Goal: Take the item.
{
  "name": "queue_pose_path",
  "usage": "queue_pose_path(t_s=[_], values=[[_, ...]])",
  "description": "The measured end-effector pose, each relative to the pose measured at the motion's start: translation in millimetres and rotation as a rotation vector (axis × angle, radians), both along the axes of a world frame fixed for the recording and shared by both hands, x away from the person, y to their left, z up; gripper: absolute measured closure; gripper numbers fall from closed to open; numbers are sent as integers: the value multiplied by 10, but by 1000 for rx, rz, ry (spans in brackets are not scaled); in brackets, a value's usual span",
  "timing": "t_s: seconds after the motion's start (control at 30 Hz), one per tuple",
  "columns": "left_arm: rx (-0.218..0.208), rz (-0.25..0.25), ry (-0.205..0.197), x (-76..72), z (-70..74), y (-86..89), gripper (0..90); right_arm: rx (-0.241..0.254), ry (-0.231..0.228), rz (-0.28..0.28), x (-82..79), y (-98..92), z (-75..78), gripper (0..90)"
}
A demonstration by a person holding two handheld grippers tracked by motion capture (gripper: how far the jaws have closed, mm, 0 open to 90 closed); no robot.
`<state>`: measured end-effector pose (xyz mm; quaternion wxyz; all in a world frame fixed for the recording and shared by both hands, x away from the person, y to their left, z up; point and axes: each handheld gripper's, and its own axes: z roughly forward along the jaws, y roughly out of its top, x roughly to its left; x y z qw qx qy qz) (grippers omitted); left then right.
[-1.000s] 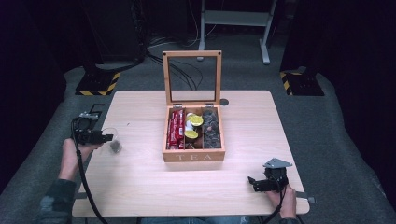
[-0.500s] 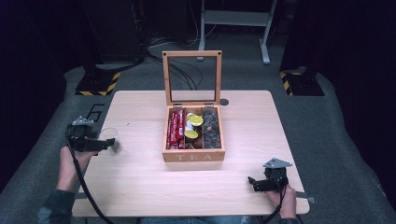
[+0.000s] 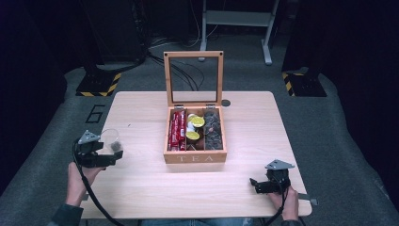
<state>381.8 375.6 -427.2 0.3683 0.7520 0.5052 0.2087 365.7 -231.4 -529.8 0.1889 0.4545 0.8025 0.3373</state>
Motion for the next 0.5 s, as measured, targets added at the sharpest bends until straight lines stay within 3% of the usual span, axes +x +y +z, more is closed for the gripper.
queue_pose_path(t_s=[0.3,0.4,0.5], values=[[20,-43,-17,-154,-394,-249,39,-2,-4,2,2,-1,-1,0],[6,-59,-31,-204,-547,-302,31,-1,-4,1,2,-1,-2,0],[-6,-67,-13,-239,-756,-364,24,-1,-3,1,2,-1,-1,0]])
